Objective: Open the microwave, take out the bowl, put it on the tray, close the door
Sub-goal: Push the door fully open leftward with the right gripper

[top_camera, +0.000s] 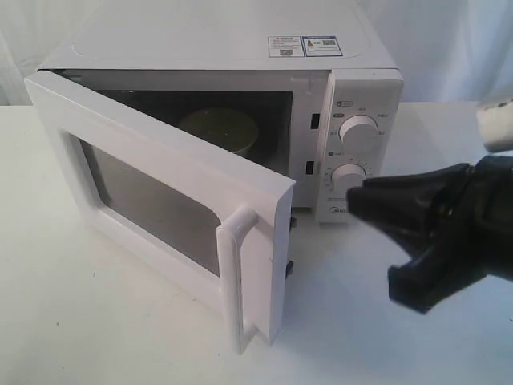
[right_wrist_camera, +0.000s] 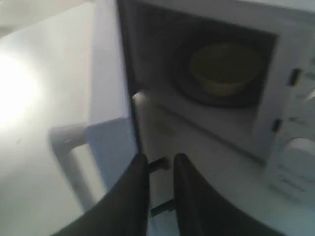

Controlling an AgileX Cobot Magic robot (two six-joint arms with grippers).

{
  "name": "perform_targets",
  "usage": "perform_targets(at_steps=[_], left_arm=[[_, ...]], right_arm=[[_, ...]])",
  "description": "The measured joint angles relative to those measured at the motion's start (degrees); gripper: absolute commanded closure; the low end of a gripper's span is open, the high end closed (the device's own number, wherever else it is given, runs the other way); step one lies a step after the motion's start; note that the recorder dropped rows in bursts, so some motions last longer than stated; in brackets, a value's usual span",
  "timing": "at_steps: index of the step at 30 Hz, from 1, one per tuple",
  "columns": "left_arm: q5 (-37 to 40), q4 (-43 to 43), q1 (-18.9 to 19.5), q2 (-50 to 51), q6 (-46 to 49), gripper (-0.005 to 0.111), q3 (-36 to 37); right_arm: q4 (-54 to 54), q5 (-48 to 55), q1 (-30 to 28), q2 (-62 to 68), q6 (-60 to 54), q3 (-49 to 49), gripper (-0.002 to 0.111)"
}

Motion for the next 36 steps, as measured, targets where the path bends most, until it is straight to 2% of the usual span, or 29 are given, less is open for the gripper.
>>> perform_targets(at_steps=[2, 7, 10, 13, 21, 36], left_arm=[[0.0, 0.0, 0.0, 0.0, 0.0, 0.107, 0.0], [0.0, 0.0, 0.0, 0.0, 0.0, 0.107, 0.0], [0.0, 0.0, 0.0, 0.0, 0.0, 0.107, 0.0], [0.0, 0.0, 0.0, 0.0, 0.0, 0.107, 0.0], [0.0, 0.0, 0.0, 0.0, 0.0, 0.107, 0.0], [0.0, 0.0, 0.0, 0.0, 0.0, 0.107, 0.0]], right_arm=[[-0.5, -5.9, 0.0, 0.4, 0.7, 0.8, 0.108], [-0.9, -13.7, 0.1, 11.5, -0.5, 0.1, 0.108], [-0.9, -17.3, 2.3, 18.8, -1.5, -2.8, 0.108], [-0.9, -18.0, 4.6, 21.6, -1.5, -5.5, 0.108], [-0.9, -10.7, 13.2, 22.0, -1.7, -6.9, 0.108], [-0.7, -16.9, 31.2, 23.9, -1.7, -9.2, 0.108]])
